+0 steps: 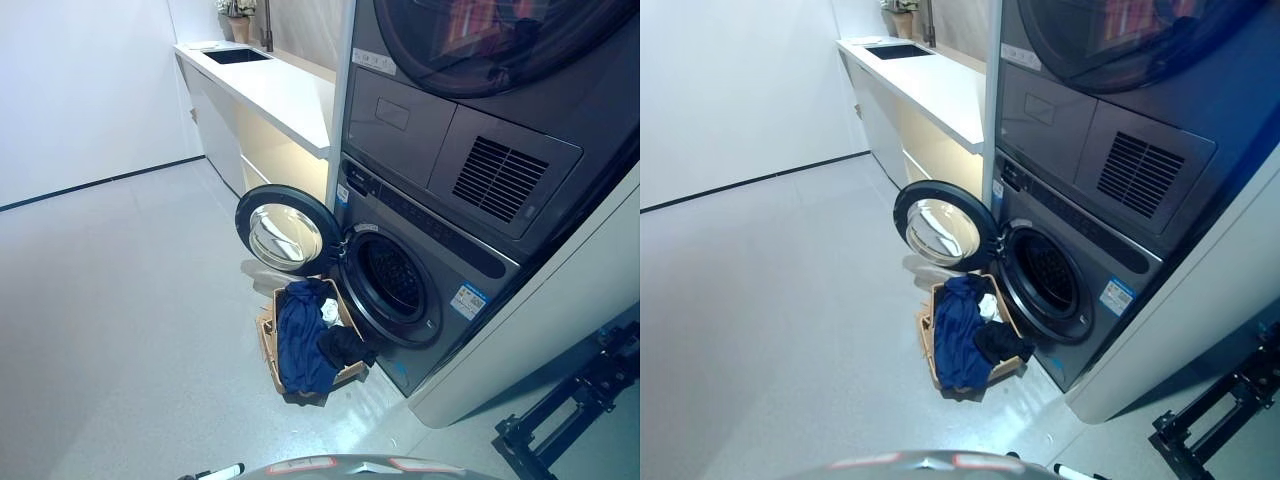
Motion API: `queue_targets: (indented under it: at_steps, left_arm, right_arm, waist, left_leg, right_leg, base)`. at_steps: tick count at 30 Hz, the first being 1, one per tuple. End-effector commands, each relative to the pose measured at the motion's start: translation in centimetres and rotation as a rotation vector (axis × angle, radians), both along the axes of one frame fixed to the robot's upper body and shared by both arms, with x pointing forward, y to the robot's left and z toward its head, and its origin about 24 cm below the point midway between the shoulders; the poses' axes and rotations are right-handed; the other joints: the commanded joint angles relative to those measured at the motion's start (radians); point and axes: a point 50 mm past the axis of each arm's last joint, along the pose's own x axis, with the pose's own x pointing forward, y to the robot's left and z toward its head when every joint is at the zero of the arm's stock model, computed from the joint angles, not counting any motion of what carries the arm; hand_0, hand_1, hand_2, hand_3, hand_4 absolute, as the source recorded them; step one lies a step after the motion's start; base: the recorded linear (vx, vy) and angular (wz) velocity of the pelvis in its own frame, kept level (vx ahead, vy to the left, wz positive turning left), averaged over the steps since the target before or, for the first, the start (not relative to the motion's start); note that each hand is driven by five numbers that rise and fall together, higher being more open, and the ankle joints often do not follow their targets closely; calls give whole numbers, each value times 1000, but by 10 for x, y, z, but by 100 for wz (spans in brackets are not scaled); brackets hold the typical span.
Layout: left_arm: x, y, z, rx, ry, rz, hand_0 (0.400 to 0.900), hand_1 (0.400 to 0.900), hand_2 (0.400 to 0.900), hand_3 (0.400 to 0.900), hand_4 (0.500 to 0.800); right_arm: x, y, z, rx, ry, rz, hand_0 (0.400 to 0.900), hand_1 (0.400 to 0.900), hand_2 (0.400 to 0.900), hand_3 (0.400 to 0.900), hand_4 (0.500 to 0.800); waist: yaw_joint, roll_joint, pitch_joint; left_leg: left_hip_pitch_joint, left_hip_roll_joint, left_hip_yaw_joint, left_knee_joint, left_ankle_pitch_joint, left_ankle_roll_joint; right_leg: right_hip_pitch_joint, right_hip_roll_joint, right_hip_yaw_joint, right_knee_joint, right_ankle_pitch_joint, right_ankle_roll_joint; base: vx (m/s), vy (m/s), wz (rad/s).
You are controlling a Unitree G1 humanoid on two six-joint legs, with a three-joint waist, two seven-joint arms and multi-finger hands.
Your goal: Put the clothes in the basket into the washing machine.
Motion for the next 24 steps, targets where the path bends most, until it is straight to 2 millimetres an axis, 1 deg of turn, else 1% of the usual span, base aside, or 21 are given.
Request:
queue_targets:
  at_steps: [1, 16, 24]
  left_arm:
    - [12, -13, -2, -30, -8, -18, 900, 900, 900, 900, 800]
    - [10, -10, -1, -19, 1, -6, 900, 900, 900, 900, 800]
    - [12, -8, -1, -11, -5, 1, 900, 900, 900, 900, 800]
  right_arm:
    - [31, -21, 8, -65, -71, 4, 900, 900, 900, 900, 800]
    - [28, -19, 7, -59, -65, 10, 900, 900, 900, 900, 800]
    - [31, -19, 8, -59, -72, 9, 900, 900, 900, 900, 800]
  waist:
    - [-7, 44, 47]
    - [-5, 39, 47]
    - [-9, 44, 56]
  left_leg:
    - [-27, -27, -77, 5, -64, 6]
    - [-19, -24, -78, 5, -67, 5]
    - [-20, -24, -80, 5, -67, 5]
  right_leg:
    - [117, 26, 10, 7, -175, 48]
    - [126, 28, 10, 7, -178, 47]
    - [121, 30, 11, 7, -178, 44]
  base:
    - [0, 0, 0]
    - [0, 0, 0]
    - [-1, -4, 0]
